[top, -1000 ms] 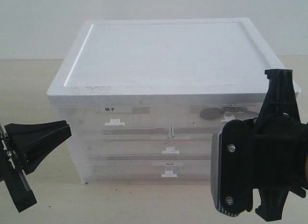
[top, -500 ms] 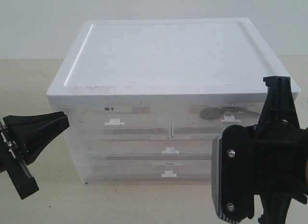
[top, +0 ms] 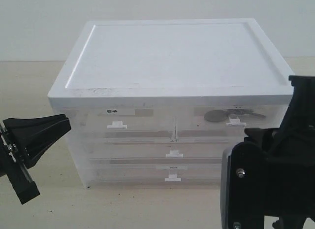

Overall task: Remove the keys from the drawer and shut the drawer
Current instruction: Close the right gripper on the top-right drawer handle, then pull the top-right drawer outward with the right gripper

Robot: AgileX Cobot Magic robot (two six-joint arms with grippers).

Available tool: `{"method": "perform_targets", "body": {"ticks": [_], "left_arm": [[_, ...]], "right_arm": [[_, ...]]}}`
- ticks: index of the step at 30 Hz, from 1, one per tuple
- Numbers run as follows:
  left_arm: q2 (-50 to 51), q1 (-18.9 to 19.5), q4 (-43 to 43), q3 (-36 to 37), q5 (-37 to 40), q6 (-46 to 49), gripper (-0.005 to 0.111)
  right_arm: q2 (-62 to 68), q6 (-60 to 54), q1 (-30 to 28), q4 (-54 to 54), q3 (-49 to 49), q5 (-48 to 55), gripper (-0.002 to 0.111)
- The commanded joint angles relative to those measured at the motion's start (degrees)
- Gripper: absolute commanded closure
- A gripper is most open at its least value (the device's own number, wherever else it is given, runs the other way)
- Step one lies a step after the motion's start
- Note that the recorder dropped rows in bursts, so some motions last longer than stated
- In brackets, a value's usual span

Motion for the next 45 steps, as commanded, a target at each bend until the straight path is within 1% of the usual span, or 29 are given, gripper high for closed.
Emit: {"method": "perform_targets", "body": {"ticks": [1,2,3,7,12,14,17,20,23,30,34,36,37,38,41,42,43,45], "left_arm": [[0.42,-0.4,0.35,-0.27,-0.56,0.18,0.102],[0.42,-0.4,0.35,-0.27,-0.56,0.18,0.102],[0.42,-0.4,0.35,-0.27,-0.56,0.18,0.102],[0.42,-0.4,0.47,-0.27,-0.56,0.18,0.102],[0.42,-0.4,0.47,-0.27,-0.56,0.18,0.102],[0.42,-0.4,0.84,-0.27,-0.56,0.18,0.102],[0.42,-0.4,0.84,-0.27,-0.56,0.18,0.102],[0.42,-0.4,0.84,-0.27,-0.56,0.18,0.102],[0.42,-0.4,0.58,-0.27,-0.56,0.18,0.102],[0.42,-0.4,0.73,-0.27,-0.56,0.07,0.102],[0.42,-0.4,0.74,-0.27,-0.56,-0.07,0.102],[0.42,-0.4,0.74,-0.27,-0.56,-0.07,0.102],[0.42,-0.4,0.74,-0.27,-0.56,-0.07,0.102],[0.42,-0.4,0.74,-0.27,-0.56,-0.07,0.102],[0.42,-0.4,0.74,-0.27,-0.56,-0.07,0.102],[0.42,-0.4,0.74,-0.27,-0.56,-0.07,0.102],[0.42,-0.4,0.74,-0.27,-0.56,-0.07,0.102],[0.42,-0.4,0.62,-0.27,-0.56,-0.07,0.102]], "right_arm": [[-0.28,1.59,0.13,-2.62,0.19,-2.22,0.08],[-0.17,1.59,0.13,-3.79,0.19,-2.45,0.075],[-0.14,1.71,0.13,-4.85,0.19,-1.93,0.074],[0.79,1.93,0.13,-6.18,0.19,-0.9,0.084],[3.93,1.93,-0.1,-6.49,0.45,-2.81,0.084],[5.56,1.93,-1.57,-6.9,0.45,-2.82,0.084],[7.48,4.43,-6.15,-8.52,0.45,-3.27,0.084],[7.76,5.17,-10.74,-8.81,0.45,-7.56,0.084],[7.76,5.41,-11.99,-11.42,0.45,-10.1,0.084],[8.85,6.65,-11.99,-12.67,0.45,-9.85,0.084],[12.7,7.39,-11.99,-13.55,0.45,-8.35,0.084],[14.89,9.89,-11.99,-14.92,0.45,-6.46,0.09],[15.55,9.87,-11.99,-14.9,0.45,-6.34,0.101],[15.53,9.87,-11.89,-14.9,0.45,-6.21,0.109],[15.53,9.88,-11.89,-14.41,0.45,-5.02,0.108],[15.53,9.88,-11.21,-13.55,0.45,-4.24,0.108],[15.53,9.6,-9.23,-12.71,0.45,-3.21,0.108],[15.53,9.51,-3.35,-10.01,0.45,-0.61,0.108]]}}
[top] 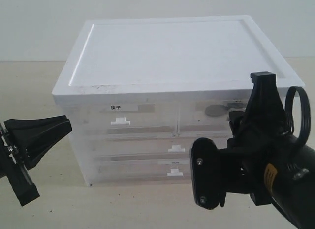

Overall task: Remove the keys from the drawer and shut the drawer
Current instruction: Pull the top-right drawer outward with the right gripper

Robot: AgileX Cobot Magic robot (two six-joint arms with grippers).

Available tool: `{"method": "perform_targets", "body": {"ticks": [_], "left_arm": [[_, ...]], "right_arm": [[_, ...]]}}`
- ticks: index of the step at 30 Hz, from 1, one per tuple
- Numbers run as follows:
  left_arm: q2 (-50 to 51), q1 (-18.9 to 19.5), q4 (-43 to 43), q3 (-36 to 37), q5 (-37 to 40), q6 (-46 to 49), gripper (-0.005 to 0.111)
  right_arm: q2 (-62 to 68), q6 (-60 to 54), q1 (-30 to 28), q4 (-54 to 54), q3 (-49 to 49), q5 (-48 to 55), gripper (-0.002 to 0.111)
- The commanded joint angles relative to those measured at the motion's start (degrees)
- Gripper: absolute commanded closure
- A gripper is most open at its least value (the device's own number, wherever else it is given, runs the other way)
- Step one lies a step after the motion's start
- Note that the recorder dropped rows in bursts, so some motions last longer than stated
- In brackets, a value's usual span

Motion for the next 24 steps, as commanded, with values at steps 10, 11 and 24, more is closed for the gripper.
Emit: {"method": "perform_targets", "body": {"ticks": [10,11,24], "left_arm": [[0.42,-0.4,-0.04,-0.27,-0.56,-0.07,0.102],[0.42,-0.4,-0.04,-0.27,-0.56,-0.07,0.102],[0.42,-0.4,-0.04,-0.27,-0.56,-0.07,0.102]], "right_arm": [[0.43,0.42,13.82,12.67,0.14,9.97,0.108],[0.43,0.42,14.33,12.67,0.14,10.59,0.108],[-15.21,9.62,24.97,11.07,-2.85,14.4,0.108]]}}
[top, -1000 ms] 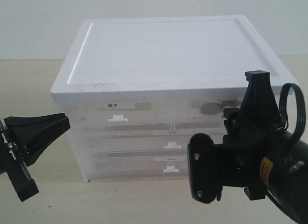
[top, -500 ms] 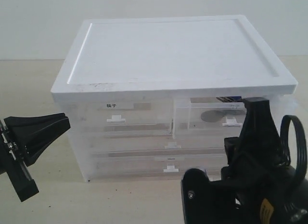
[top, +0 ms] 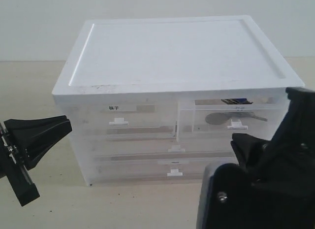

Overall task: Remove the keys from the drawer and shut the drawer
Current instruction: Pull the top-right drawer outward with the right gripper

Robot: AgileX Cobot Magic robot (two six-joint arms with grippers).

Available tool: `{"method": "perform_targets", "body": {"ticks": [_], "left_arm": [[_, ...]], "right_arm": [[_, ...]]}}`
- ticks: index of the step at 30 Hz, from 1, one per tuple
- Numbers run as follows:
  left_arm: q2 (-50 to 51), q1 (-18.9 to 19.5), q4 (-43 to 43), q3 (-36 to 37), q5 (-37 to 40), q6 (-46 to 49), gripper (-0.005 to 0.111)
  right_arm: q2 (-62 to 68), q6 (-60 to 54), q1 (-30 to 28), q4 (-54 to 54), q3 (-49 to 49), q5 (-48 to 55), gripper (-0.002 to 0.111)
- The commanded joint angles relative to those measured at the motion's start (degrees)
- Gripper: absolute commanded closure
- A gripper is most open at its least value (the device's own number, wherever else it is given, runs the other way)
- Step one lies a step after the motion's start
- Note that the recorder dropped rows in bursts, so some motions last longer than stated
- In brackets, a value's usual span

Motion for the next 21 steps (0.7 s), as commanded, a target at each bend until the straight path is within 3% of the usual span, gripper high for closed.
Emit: {"method": "perform_targets", "body": {"ticks": [1,9,10,13,14,21], "left_arm": [[0.42,-0.4,-0.04,-0.27,-0.56,-0.07,0.102],[0.42,-0.4,1.04,-0.27,-0.56,-0.3,0.102],[0.42,-0.4,1.33,-0.27,-0.56,-0.3,0.102],[0.42,-0.4,1.7,-0.27,-0.56,-0.3,0.102],[0.42,-0.4,1.81,-0.27,-0.56,-0.3,0.102],[0.42,-0.4,2.75,-0.27,-0.56,-0.3,0.102]], "right_arm": [[-8.68,2.71,4.28,-0.37,-3.55,1.01,0.108],[-21.37,-2.36,4.68,11.52,-15.03,1.01,0.105],[-22.58,-3.9,4.68,13.28,-16.81,1.01,0.099],[-23.97,-10.1,4.68,18.34,-21.05,1.01,0.061],[-23.97,-12.22,4.68,19.08,-21.05,1.01,0.057],[-23.97,-27.99,4.68,23.39,-17.86,1.01,0.055]]}}
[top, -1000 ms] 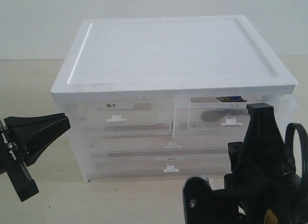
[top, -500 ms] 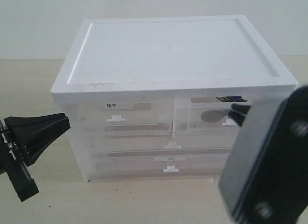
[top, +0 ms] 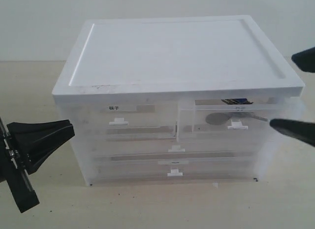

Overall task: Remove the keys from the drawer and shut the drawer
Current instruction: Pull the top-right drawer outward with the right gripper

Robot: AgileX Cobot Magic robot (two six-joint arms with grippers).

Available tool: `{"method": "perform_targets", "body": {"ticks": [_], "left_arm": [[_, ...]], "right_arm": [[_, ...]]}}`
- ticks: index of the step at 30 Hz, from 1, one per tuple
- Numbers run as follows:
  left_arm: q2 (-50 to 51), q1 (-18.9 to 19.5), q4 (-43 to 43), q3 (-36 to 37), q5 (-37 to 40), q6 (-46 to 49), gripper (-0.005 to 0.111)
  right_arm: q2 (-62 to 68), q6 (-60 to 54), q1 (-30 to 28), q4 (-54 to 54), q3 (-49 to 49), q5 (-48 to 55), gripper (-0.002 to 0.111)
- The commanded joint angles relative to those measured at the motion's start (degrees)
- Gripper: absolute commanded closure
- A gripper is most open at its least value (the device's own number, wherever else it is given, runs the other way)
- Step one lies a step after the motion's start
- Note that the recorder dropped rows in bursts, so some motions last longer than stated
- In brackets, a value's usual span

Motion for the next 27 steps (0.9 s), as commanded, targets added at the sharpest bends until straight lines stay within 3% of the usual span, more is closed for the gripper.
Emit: {"method": "perform_targets", "body": {"ticks": [1,5,10,14,16,17,20,27], "left_arm": [[0.42,-0.4,0.74,-0.27,-0.56,-0.3,0.102],[0.42,-0.4,1.13,-0.27,-0.56,-0.3,0.102],[0.42,-0.4,1.61,-0.27,-0.56,-0.3,0.102],[0.42,-0.4,1.61,-0.27,-0.56,-0.3,0.102],[0.42,-0.4,1.61,-0.27,-0.56,-0.3,0.102],[0.42,-0.4,1.61,-0.27,-0.56,-0.3,0.102],[0.42,-0.4,1.61,-0.27,-0.56,-0.3,0.102],[0.42,-0.4,2.02,-1.29,-0.56,-0.3,0.102]], "right_arm": [[-0.17,-8.74,0.02,1.19,3.58,0.39,0.055],[-0.17,-1.71,0.02,-4.05,9.08,0.39,0.056],[7.57,-5.17,0.02,-6.83,21.33,0.39,0.056],[16.19,8.03,-0.78,-18.88,24.15,-0.37,0.056],[19.39,13.25,-4.1,-26.27,24.15,-2.71,0.06],[21.65,15.22,-9.14,-28.63,24.15,-6.42,0.066],[23.62,15.15,-16.19,-29.21,24.01,-10.14,0.066],[23.82,16.24,-20.28,-30.76,24.01,-17.16,0.066]]}}
